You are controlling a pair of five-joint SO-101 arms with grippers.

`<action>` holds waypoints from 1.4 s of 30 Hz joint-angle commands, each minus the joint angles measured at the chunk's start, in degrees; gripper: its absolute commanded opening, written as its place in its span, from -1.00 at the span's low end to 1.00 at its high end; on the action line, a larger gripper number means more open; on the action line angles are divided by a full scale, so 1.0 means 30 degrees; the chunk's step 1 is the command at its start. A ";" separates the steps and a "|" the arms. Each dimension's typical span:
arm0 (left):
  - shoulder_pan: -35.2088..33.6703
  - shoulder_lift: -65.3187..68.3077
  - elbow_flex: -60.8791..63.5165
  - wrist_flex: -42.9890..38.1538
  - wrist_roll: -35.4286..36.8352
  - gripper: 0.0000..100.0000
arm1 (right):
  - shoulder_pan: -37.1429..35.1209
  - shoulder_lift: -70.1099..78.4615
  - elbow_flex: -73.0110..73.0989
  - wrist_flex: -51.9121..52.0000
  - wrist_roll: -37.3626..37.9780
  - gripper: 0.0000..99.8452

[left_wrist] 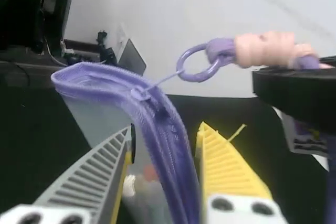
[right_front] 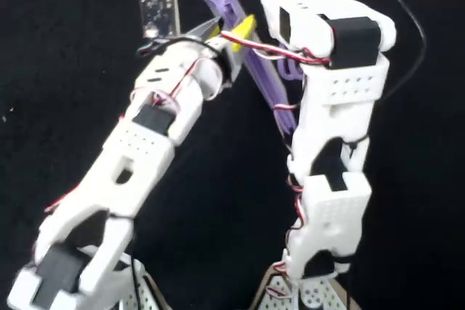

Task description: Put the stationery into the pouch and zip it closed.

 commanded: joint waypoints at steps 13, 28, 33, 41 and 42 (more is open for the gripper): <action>-0.0659 0.0469 -0.1773 -0.0498 -0.0234 -0.75 | 0.0908 -0.0278 0.0308 0.0615 0.0674 -0.98; 0.1480 0.2608 -0.1626 -0.0352 -0.0264 -0.92 | 0.2637 -0.1685 0.2418 0.0557 0.1319 -0.98; 0.2681 0.1934 -0.0484 -0.0381 -0.2256 -0.94 | 0.3341 -0.1714 0.2418 0.0557 0.1377 -0.98; 0.4029 -0.3106 0.3736 -0.0381 -0.4161 -0.94 | 0.3194 -0.3385 0.3824 0.0586 0.1905 -0.98; 0.4029 -0.3897 0.4293 -0.0381 -0.4161 -0.94 | 0.3165 -0.3912 0.4527 0.0586 0.1905 -0.98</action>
